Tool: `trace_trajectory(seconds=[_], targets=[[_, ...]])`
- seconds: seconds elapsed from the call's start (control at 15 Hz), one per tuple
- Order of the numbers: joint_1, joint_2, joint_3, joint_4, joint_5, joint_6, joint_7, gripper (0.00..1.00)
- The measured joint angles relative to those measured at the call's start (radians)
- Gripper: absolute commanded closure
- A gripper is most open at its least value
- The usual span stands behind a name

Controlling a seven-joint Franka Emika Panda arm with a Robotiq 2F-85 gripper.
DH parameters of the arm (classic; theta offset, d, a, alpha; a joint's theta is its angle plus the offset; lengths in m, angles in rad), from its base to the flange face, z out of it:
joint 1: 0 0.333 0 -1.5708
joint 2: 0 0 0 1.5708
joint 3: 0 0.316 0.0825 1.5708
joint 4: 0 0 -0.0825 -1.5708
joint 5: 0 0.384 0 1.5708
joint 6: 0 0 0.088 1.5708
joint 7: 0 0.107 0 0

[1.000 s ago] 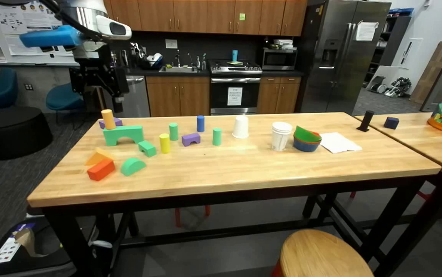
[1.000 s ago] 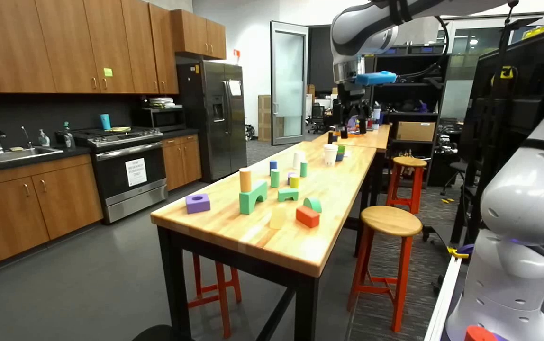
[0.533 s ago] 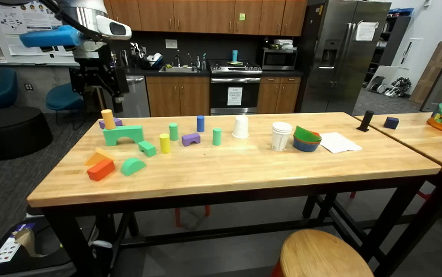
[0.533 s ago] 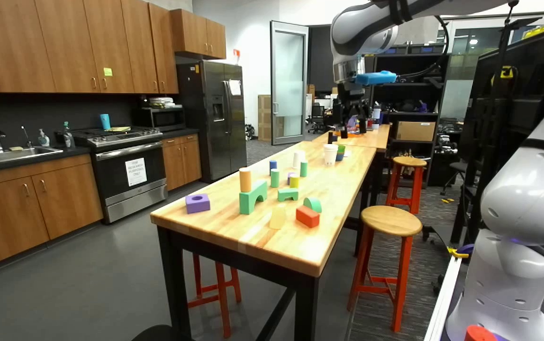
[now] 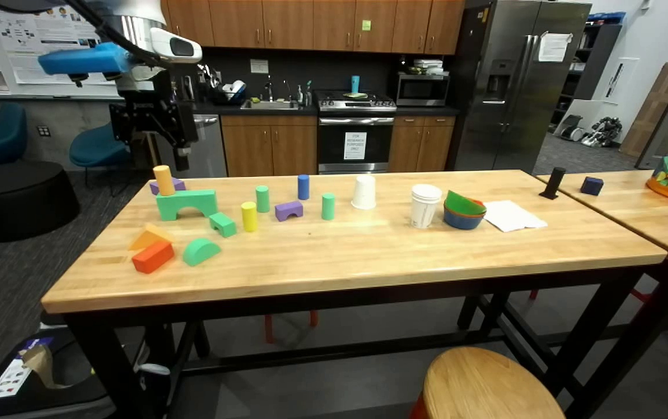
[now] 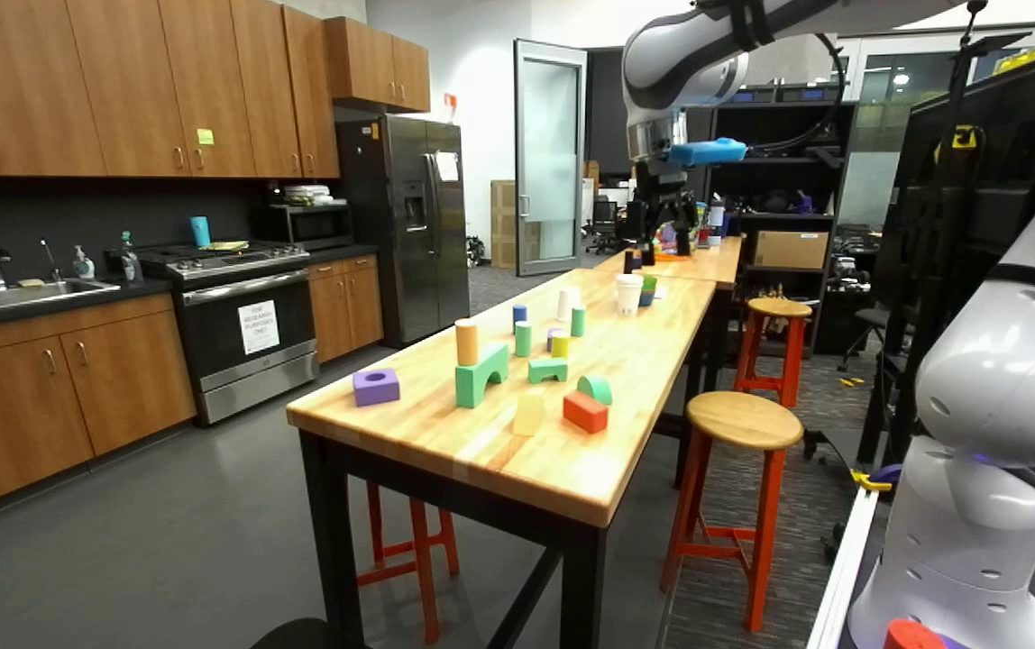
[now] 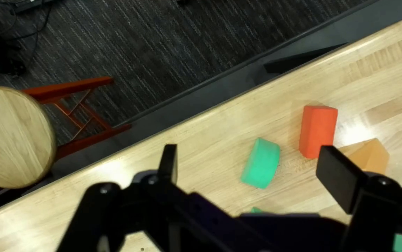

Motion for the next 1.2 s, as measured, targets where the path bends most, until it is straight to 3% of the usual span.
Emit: trace_trajectory(seconds=[0.6, 1.2], targets=[[0.012, 0.239, 0.001, 0.107, 0.002, 0.112, 0.004, 0.00], [0.009, 0.322, 0.001, 0.204, -0.005, 0.160, 0.005, 0.00]])
